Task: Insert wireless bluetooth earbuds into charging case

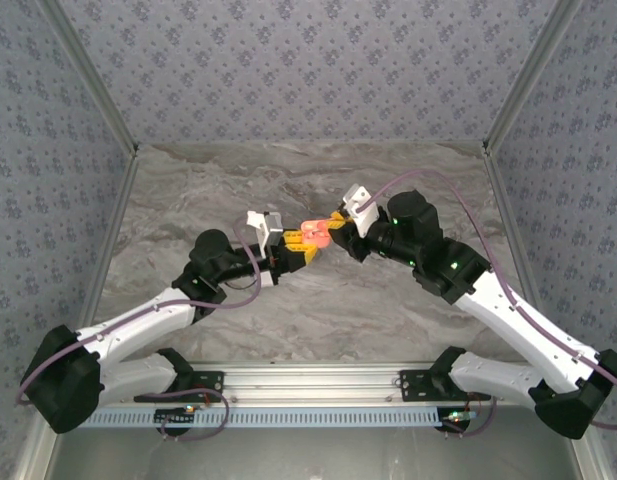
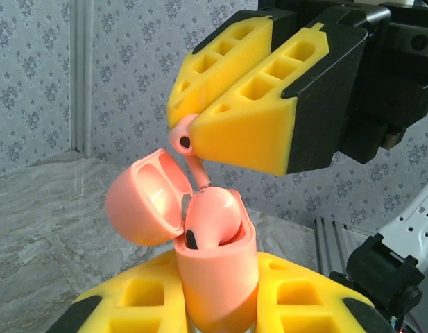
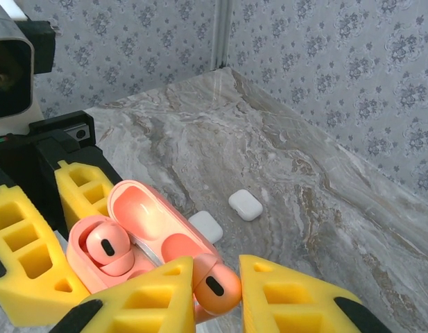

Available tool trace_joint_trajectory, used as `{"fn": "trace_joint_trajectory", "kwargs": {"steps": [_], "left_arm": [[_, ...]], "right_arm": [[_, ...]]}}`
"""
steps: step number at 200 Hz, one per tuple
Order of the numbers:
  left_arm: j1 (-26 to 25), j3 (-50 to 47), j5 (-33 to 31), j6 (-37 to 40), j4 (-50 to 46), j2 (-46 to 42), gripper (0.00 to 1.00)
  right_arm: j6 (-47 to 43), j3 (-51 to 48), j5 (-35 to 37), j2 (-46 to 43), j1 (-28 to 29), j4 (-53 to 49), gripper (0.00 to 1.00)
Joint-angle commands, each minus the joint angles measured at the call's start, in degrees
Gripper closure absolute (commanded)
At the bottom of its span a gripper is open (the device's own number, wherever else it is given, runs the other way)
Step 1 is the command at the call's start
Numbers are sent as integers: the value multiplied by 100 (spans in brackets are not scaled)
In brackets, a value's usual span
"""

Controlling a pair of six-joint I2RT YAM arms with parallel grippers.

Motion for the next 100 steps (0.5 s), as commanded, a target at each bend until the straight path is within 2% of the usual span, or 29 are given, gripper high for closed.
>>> {"fn": "trace_joint_trajectory", "kwargs": {"steps": [1, 100], "left_arm": [[-50, 249, 106, 30, 56, 27, 100], [-67, 215, -52, 70, 30, -34, 100]], "right_arm": [[-140, 187, 28, 30, 63, 72, 79], [-160, 25, -51, 53, 176, -433, 78]]}}
